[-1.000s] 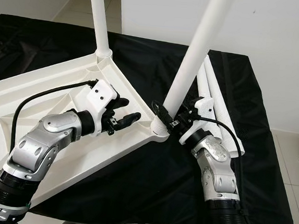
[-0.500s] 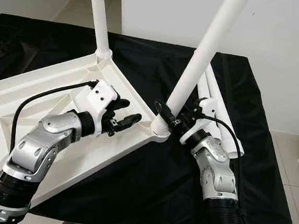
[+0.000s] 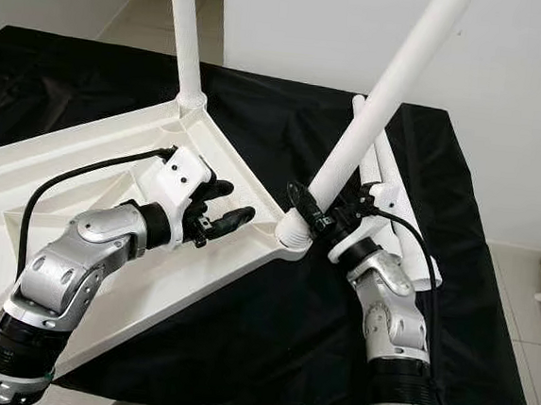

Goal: Building children table

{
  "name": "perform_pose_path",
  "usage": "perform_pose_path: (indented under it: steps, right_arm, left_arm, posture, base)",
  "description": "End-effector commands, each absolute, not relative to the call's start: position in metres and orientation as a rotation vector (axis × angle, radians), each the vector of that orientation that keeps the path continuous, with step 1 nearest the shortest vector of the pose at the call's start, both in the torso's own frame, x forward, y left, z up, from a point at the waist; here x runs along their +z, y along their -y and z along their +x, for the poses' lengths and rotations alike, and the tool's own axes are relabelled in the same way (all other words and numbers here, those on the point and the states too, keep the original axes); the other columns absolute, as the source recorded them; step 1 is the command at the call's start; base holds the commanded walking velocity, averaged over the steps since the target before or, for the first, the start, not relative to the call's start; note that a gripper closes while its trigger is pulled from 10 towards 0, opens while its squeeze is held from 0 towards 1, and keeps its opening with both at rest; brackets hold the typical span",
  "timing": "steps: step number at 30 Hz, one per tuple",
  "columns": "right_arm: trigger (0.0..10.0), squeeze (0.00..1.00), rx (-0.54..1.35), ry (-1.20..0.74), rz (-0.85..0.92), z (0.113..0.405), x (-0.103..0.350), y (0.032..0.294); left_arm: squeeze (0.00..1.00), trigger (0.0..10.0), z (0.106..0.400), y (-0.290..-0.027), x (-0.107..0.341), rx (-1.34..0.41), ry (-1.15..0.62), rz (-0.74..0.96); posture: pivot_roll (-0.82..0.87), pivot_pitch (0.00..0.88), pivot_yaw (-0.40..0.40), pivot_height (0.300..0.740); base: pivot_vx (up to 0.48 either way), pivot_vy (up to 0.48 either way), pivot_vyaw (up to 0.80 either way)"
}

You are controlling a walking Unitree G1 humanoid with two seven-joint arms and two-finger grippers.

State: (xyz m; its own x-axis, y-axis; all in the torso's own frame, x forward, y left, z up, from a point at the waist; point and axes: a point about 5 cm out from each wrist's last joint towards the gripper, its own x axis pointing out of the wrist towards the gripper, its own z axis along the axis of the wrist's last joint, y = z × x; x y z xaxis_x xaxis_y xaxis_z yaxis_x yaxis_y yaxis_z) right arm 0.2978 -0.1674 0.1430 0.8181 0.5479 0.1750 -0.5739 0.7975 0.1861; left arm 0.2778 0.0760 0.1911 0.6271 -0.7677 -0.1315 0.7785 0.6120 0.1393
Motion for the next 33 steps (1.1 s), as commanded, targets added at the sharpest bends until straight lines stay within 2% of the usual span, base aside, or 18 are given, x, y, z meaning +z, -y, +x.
perform_pose_path:
  steps: [1,4,8,12,33]
  right_arm:
    - [10.0,0.0,0.511,-0.151,0.193,0.284,0.088,0.177]
    - [10.0,0.0,0.526,-0.136,0.143,0.283,0.089,0.176]
    - [10.0,0.0,0.615,-0.061,-0.013,0.279,0.097,0.166]
    - [10.0,0.0,0.657,-0.028,-0.059,0.277,0.101,0.162]
    - [10.0,0.0,0.663,0.0,-0.072,0.272,0.099,0.159]
  left_arm:
    - [0.0,10.0,0.276,-0.076,0.19,-0.874,-0.069,0.187]
    - [0.0,10.0,0.276,-0.076,0.19,-0.874,-0.07,0.187]
    - [0.0,10.0,0.275,-0.076,0.19,-0.873,-0.073,0.184]
    - [0.0,10.0,0.275,-0.076,0.19,-0.874,-0.074,0.183]
    - [0.0,10.0,0.274,-0.076,0.19,-0.879,-0.08,0.185]
  posture:
    - [0.02,0.121,-0.017,0.74]
    - [0.02,0.122,-0.017,0.74]
    - [0.02,0.127,-0.017,0.74]
    - [0.02,0.127,-0.016,0.74]
    - [0.02,0.127,-0.01,0.74]
  base:
    - [0.0,0.0,0.0]
    - [0.0,0.0,0.0]
    - [0.0,0.0,0.0]
    - [0.0,0.0,0.0]
    - [0.0,0.0,0.0]
